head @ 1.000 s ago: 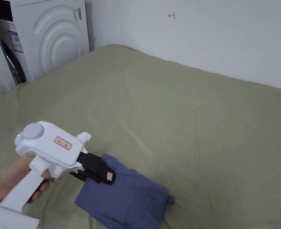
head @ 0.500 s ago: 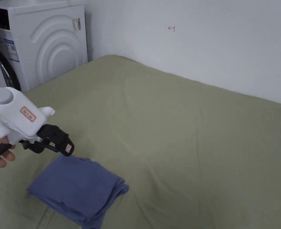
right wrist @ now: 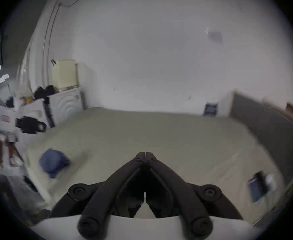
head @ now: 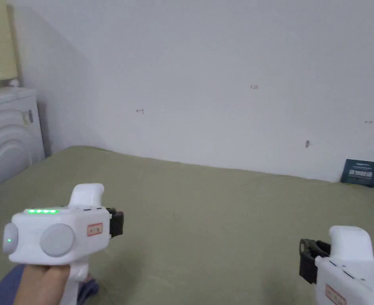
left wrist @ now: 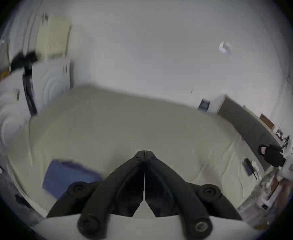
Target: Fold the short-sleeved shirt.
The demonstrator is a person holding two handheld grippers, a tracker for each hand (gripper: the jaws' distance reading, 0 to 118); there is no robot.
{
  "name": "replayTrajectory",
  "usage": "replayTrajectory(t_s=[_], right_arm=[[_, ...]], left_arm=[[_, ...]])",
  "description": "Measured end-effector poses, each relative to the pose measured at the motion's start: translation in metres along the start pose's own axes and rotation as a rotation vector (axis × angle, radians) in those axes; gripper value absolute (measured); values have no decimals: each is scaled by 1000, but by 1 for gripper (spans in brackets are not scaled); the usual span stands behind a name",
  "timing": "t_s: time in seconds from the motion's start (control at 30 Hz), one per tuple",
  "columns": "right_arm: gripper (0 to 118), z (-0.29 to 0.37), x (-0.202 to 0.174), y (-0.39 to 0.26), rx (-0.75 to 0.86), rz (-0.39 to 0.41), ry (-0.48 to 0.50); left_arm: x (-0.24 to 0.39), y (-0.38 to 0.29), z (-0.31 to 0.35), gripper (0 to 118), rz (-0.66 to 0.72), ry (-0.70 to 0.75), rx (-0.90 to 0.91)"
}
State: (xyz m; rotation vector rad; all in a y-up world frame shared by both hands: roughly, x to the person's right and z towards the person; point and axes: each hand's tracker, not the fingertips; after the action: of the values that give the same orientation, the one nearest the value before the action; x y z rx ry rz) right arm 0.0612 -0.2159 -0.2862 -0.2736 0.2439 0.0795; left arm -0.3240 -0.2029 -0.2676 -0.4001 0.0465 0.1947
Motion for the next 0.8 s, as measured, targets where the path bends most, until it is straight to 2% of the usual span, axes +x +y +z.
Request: replayTrajectory(t_s=[0.07,0.13,0.2,0.27,0.33,0.6,0.8], right_arm=[[1,13,-2,7,72,50,-68],[1,24,-1,13,133,81,-128],[1,34,2,19,173,59,-151],[1,43,7,24,202,41,-166],[1,53,13,26,213,38,-169],[1,71,27,36,261,-11,-175],[1,69,29,43,275,6,-165]], left_arm=[[61,-2,21,0,-85,18,162],[111,-2,33,0,-106,5,230],[137,2,41,0,-112,-26,239],[159,5,44,0,-173,50,316],[163,4,51,0,-207,90,368],[160,5,58,0,-215,64,340],[158,7,59,0,-199,62,343]])
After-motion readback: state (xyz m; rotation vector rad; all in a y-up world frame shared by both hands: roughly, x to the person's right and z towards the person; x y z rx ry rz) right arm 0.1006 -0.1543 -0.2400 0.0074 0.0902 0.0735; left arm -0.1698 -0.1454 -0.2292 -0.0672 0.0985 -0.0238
